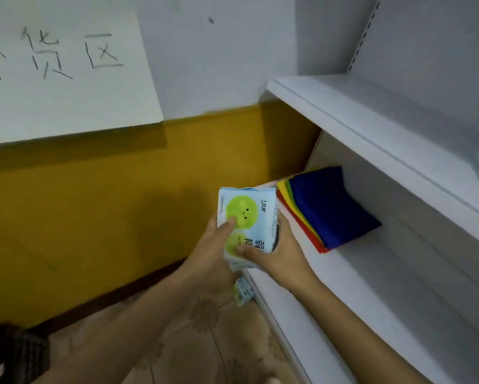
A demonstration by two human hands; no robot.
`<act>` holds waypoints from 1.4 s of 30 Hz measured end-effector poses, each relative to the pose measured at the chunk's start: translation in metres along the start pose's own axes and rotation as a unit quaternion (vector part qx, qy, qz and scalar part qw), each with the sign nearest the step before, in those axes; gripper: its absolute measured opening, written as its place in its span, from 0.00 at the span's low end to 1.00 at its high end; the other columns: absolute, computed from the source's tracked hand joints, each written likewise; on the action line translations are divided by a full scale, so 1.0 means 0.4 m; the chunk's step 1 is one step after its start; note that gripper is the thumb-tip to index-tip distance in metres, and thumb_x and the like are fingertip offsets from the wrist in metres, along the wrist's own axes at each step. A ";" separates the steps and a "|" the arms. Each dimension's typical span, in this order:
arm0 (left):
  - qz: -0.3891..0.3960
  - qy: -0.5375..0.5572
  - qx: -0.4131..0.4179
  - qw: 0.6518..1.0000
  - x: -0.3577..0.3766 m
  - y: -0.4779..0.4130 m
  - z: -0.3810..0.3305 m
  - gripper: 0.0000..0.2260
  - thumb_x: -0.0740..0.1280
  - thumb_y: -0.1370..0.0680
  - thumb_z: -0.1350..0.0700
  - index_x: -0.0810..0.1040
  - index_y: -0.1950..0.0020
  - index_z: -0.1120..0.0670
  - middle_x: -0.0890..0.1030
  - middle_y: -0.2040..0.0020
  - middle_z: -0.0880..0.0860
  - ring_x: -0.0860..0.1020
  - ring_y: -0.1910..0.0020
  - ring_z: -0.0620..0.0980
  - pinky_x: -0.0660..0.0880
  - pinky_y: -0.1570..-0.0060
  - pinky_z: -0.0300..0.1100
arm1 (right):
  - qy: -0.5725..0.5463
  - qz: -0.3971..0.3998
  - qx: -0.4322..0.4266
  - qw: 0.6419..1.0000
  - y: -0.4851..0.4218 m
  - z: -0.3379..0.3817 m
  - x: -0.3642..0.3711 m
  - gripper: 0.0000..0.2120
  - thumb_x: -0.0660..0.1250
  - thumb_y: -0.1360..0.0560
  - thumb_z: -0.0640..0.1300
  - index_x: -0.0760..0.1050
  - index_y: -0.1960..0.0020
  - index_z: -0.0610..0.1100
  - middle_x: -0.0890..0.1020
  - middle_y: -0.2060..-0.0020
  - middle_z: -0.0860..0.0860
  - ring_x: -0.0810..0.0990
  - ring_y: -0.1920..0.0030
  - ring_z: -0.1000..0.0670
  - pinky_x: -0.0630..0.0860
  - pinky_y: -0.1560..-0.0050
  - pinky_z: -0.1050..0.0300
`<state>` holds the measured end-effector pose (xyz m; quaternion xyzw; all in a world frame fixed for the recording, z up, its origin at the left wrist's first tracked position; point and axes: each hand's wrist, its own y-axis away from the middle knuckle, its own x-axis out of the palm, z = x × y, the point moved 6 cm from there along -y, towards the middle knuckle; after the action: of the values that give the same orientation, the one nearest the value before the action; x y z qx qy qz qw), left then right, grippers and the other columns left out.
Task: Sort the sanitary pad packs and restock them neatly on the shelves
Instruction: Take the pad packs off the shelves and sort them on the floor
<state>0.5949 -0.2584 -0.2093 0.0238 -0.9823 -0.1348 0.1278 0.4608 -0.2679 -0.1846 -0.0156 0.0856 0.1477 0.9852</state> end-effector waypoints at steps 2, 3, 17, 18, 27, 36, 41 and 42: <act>-0.011 -0.032 -0.025 0.999 -0.030 -0.063 0.084 0.17 0.60 0.19 0.54 0.68 0.30 0.52 0.80 0.39 0.54 0.81 0.44 0.52 0.79 0.49 0.47 | 0.003 -0.035 0.066 0.997 -0.047 -0.108 -0.001 0.42 0.82 0.45 0.52 0.68 0.34 0.53 0.81 0.45 0.55 0.82 0.46 0.53 0.81 0.50 0.46; -0.024 -0.040 -0.033 0.998 -0.048 -0.092 0.124 0.19 0.62 0.20 0.55 0.66 0.28 0.53 0.78 0.37 0.55 0.80 0.43 0.51 0.79 0.48 0.47 | 0.026 -0.045 0.088 0.995 -0.067 -0.163 -0.001 0.44 0.81 0.47 0.56 0.68 0.34 0.53 0.80 0.45 0.55 0.81 0.46 0.53 0.81 0.49 0.45; -0.199 -0.065 -0.263 0.942 -0.224 -0.432 0.752 0.25 0.75 0.29 0.56 0.64 0.40 0.51 0.75 0.52 0.43 0.79 0.61 0.35 0.78 0.63 0.32 | -0.007 0.120 0.339 0.933 -0.278 -0.913 0.111 0.16 0.63 0.21 0.37 0.70 0.39 0.54 0.79 0.48 0.58 0.82 0.54 0.63 0.78 0.59 0.66; -0.205 -0.056 -0.289 0.933 -0.254 -0.458 0.832 0.28 0.76 0.29 0.54 0.62 0.38 0.53 0.75 0.51 0.44 0.79 0.58 0.38 0.80 0.59 0.36 | -0.014 0.103 0.364 0.925 -0.284 -0.989 0.113 0.14 0.62 0.21 0.37 0.71 0.37 0.49 0.80 0.48 0.55 0.82 0.55 0.61 0.78 0.60 0.66; -0.167 -0.127 -0.401 0.892 -0.453 -0.685 1.471 0.42 0.75 0.47 0.35 0.76 0.41 0.60 0.83 0.50 0.55 0.84 0.58 0.50 0.81 0.64 0.44 | 0.132 -0.005 0.449 0.884 -0.302 -1.684 0.190 0.04 0.67 0.23 0.44 0.78 0.48 0.47 0.81 0.56 0.54 0.83 0.56 0.53 0.79 0.64 0.64; -0.136 -0.157 -0.411 0.887 -0.509 -0.918 1.872 0.35 0.71 0.32 0.37 0.73 0.36 0.61 0.79 0.44 0.56 0.80 0.51 0.55 0.76 0.60 0.44 | 0.285 -0.022 0.367 0.885 -0.427 -2.089 0.181 0.09 0.61 0.22 0.38 0.74 0.43 0.44 0.80 0.49 0.48 0.79 0.47 0.48 0.77 0.54 0.54; -0.099 -0.163 -0.411 0.891 -0.443 -0.979 1.873 0.22 0.65 0.20 0.52 0.67 0.29 0.58 0.74 0.38 0.54 0.74 0.38 0.53 0.70 0.48 0.41 | 0.370 -0.006 0.277 0.887 -0.421 -2.052 0.158 0.17 0.63 0.23 0.37 0.70 0.35 0.40 0.77 0.42 0.44 0.77 0.43 0.46 0.71 0.54 0.61; -0.085 -0.196 -0.406 0.889 -0.438 -0.977 1.849 0.22 0.64 0.20 0.52 0.66 0.28 0.58 0.74 0.35 0.55 0.73 0.35 0.54 0.69 0.47 0.40 | 0.372 0.006 0.276 0.886 -0.411 -2.034 0.157 0.17 0.64 0.23 0.37 0.70 0.34 0.40 0.77 0.42 0.44 0.77 0.42 0.47 0.72 0.54 0.61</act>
<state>0.5787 -0.4290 -1.0466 0.0264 -0.8412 -0.5339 -0.0813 0.4349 -0.4525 -0.9961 0.2040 0.4832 0.1076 0.8446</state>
